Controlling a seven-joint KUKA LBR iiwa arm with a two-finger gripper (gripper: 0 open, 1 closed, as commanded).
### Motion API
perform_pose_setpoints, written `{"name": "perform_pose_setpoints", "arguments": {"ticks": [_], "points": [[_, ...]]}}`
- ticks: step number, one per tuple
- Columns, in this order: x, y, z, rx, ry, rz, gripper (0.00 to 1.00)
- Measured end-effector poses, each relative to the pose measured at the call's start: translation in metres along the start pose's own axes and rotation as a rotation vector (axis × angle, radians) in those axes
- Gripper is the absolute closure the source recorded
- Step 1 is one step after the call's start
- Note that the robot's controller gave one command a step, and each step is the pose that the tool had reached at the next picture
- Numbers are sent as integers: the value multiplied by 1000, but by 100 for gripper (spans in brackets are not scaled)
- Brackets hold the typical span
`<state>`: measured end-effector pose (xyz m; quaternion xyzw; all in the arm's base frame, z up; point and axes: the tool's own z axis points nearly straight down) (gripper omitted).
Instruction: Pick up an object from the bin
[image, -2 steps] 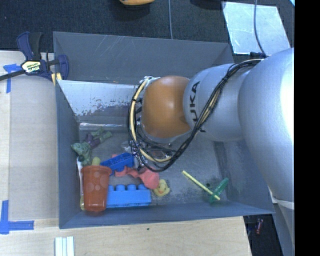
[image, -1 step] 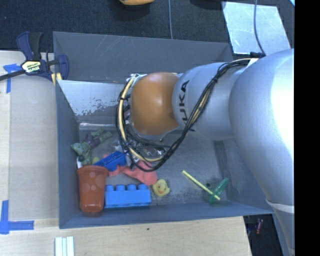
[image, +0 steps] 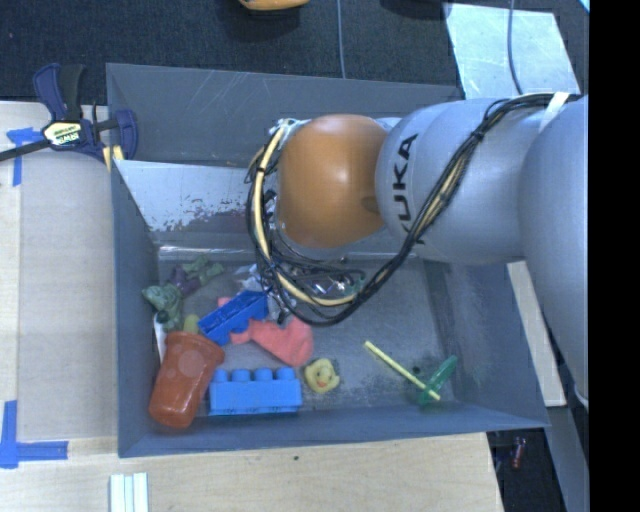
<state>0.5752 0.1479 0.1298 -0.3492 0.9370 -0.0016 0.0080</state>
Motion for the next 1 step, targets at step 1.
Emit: {"name": "perform_pose_setpoints", "arguments": {"ticks": [1], "points": [[-9, -2, -84, -1, -2, 12, 100]]}}
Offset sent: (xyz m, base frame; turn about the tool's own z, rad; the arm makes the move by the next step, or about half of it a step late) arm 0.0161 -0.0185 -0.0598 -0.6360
